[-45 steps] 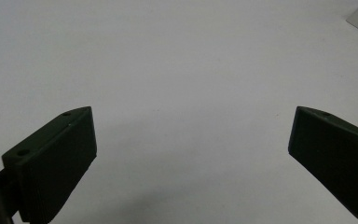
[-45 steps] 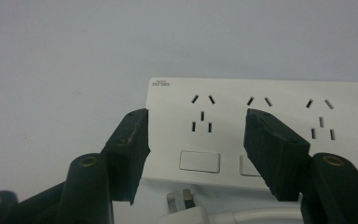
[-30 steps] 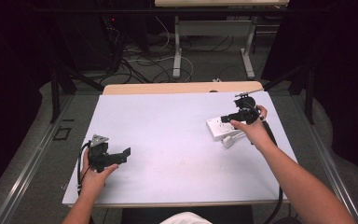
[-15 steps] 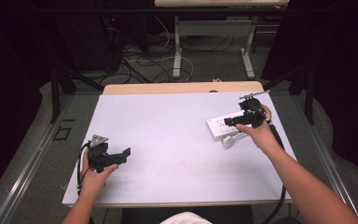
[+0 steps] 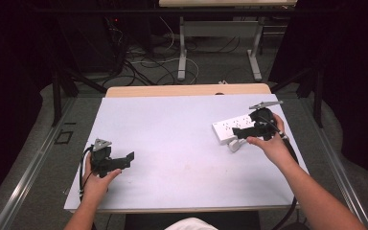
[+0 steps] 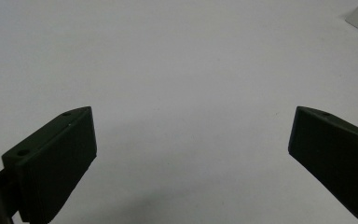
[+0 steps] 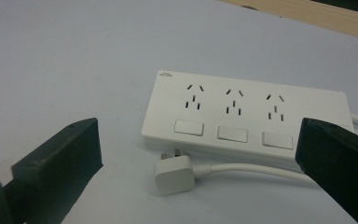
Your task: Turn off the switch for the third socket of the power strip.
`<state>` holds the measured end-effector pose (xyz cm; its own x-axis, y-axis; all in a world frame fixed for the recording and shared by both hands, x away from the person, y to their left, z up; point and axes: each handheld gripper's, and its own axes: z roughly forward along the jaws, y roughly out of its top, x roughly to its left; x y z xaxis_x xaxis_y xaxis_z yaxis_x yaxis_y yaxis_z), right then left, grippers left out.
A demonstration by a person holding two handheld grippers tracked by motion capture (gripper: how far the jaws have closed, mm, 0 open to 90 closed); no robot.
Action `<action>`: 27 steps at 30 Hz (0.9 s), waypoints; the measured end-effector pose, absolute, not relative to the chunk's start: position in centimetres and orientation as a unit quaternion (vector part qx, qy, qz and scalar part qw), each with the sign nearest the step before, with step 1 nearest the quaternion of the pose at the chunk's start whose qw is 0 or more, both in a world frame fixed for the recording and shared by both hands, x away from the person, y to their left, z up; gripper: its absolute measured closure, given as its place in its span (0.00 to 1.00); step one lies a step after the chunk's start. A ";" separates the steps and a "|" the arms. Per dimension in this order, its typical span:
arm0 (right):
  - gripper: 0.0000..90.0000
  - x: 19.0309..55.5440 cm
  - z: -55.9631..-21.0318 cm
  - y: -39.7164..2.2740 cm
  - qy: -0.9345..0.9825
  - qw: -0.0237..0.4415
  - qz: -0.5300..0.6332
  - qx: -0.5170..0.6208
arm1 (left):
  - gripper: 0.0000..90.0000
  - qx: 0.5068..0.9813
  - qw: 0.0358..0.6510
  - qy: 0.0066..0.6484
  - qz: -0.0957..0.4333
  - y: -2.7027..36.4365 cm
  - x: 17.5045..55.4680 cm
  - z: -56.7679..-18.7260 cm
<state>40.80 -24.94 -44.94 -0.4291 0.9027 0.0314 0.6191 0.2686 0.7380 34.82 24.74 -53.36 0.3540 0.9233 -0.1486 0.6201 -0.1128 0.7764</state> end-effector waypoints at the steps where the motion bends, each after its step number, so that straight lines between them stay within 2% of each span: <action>1: 0.00 40.6 -45.0 -25.0 0.770 0.204 0.349 0.493 | 0.01 0.721 0.396 0.535 0.191 24.7 34.8 -53.4; 27: 0.00 36.3 -48.3 -28.1 0.735 0.228 0.381 0.513 | 0.01 0.720 0.397 0.535 0.194 24.8 34.7 -53.4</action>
